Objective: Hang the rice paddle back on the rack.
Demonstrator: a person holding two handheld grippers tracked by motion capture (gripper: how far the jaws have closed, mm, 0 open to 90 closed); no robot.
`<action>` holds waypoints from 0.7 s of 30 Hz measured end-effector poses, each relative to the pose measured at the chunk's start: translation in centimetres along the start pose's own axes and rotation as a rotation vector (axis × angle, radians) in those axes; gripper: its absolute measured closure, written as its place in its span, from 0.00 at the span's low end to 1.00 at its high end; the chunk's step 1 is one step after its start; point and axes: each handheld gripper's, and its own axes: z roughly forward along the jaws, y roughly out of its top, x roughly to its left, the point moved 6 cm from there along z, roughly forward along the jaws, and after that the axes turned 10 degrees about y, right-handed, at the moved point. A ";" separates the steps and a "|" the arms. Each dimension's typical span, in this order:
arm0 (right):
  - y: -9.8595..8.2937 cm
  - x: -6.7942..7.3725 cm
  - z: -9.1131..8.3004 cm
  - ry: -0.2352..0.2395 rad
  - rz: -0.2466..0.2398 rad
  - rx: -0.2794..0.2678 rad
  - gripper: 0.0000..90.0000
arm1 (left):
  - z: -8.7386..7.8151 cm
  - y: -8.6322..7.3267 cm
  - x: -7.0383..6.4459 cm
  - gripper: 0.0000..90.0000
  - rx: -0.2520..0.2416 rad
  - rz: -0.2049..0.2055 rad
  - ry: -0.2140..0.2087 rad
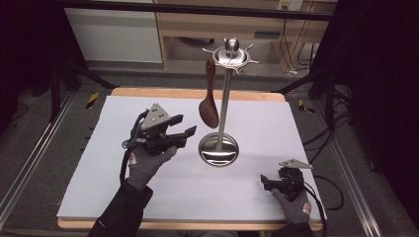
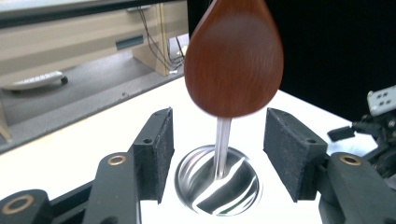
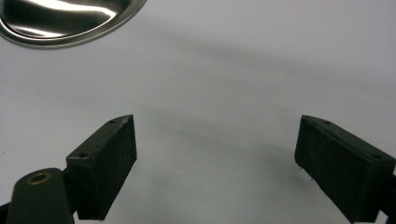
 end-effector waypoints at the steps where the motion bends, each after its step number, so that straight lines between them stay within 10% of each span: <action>1: 0.0 0.0 0.0 0.000 0.001 -0.001 0.14 | 0.0 -0.5 0.1 0.47 0.006 -0.004 -0.001; 21: -0.2 -0.1 0.0 -0.003 0.008 0.005 0.14 | -0.2 -9.3 2.4 0.44 0.147 -0.035 0.031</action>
